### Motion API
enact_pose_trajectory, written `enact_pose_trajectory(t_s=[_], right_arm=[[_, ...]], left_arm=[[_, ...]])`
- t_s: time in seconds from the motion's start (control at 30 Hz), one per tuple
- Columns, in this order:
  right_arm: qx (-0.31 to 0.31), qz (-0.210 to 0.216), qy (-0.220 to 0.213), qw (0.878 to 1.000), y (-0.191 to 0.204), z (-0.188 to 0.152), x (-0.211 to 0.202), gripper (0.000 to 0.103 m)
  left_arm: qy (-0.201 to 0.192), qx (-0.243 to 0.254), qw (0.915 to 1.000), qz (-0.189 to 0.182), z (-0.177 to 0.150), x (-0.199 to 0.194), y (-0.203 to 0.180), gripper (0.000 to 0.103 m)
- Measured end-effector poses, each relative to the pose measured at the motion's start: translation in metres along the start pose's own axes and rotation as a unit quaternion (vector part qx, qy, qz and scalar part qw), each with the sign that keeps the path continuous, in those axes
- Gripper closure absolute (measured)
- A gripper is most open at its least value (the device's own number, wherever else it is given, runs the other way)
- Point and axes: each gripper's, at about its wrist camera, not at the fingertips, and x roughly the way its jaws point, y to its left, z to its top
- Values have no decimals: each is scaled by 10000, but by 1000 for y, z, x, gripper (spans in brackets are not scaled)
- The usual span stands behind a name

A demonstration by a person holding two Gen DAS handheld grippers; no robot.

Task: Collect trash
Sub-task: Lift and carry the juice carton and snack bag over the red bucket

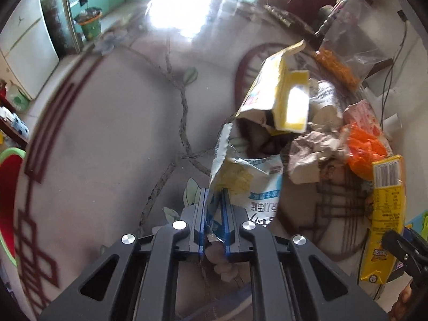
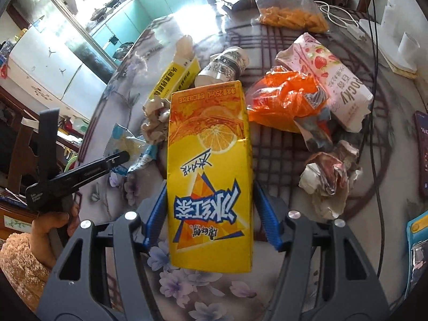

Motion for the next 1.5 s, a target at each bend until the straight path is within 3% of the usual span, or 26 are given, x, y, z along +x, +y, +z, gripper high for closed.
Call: enact_pose_trajectory(t_s=[0.27, 0.57, 0.97, 1.23, 1.5], right_arm=[[-185, 37, -133, 9997, 15, -1, -9, 43], [-261, -61, -283, 9992, 31, -5, -15, 43], [-206, -190, -387, 9989, 54, -19, -19, 43], [-178, -346, -517, 9979, 84, -29, -25, 43], [-217, -411, -606, 9971, 120, -39, -26, 43]], left_arm=[[-620, 108, 9980, -82, -18, -67, -9, 97], [-1014, 241, 9944, -172, -31, -110, -11, 97], [-1059, 529, 9929, -106, -42, -123, 2, 97], [-1018, 621, 9926, -229, -49, -134, 28, 97], [-1086, 741, 9913, -75, -53, -152, 61, 97]])
